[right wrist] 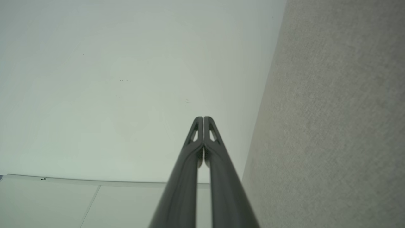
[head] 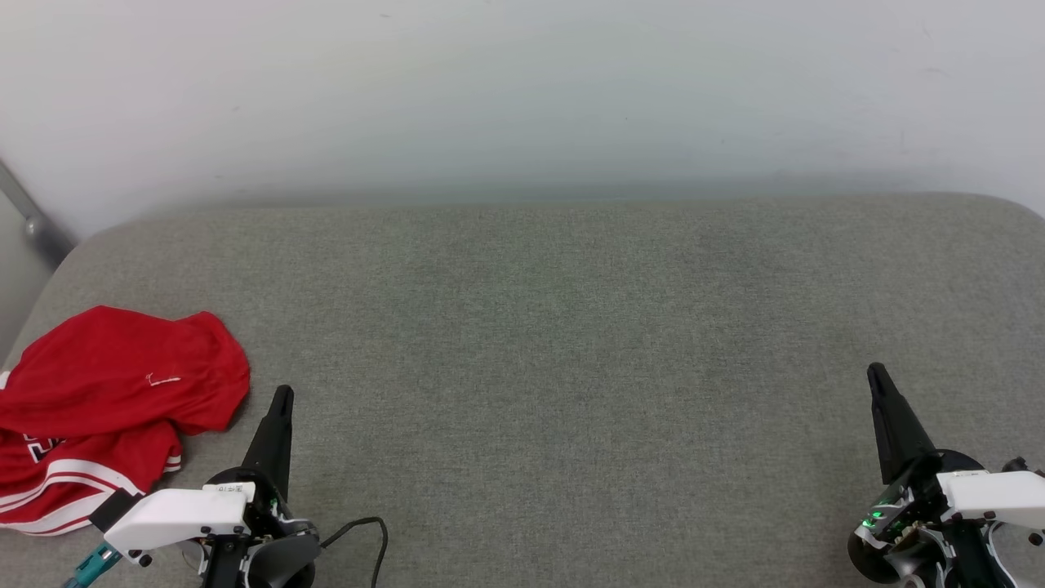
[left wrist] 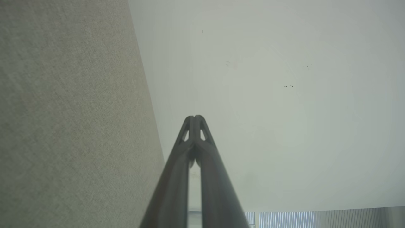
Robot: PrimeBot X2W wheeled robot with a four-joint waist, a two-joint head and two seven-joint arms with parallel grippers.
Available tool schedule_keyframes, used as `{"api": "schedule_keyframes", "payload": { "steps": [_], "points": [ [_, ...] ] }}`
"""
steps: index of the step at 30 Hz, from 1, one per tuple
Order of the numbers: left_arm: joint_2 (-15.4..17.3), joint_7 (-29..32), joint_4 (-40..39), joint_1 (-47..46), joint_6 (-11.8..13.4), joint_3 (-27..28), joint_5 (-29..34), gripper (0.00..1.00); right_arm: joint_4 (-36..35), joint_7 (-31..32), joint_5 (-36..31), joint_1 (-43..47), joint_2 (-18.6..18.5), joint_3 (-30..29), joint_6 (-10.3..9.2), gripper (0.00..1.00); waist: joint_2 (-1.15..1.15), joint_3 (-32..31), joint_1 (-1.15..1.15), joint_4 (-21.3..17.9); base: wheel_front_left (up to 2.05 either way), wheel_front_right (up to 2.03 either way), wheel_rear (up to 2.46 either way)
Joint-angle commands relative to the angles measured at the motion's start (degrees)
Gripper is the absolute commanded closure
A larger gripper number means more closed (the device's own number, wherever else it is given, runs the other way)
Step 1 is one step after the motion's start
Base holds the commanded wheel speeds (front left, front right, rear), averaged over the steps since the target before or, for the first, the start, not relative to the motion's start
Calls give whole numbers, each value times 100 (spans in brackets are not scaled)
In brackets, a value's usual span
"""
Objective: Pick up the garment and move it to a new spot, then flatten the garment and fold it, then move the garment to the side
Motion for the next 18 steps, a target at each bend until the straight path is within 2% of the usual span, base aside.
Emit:
{"api": "schedule_keyframes", "payload": {
  "steps": [1,16,17,18],
  "points": [
    [-7,15,-11,-41,0,20,14,100,-8,9,-41,-58,25,-4,-2,100,0,0,0,0,0,0,0],
    [-13,25,-10,-42,0,28,22,100,-8,15,-28,-58,29,-8,-2,100,0,0,0,0,0,0,0],
    [-6,0,1,-1,0,8,4,0,2,0,-25,0,2,-4,0,0,0,0,0,0,0,0,0],
    [-11,-5,41,18,0,0,2,0,43,-3,-26,24,3,0,0,0,0,0,0,0,0,0,0]
  ]
}}
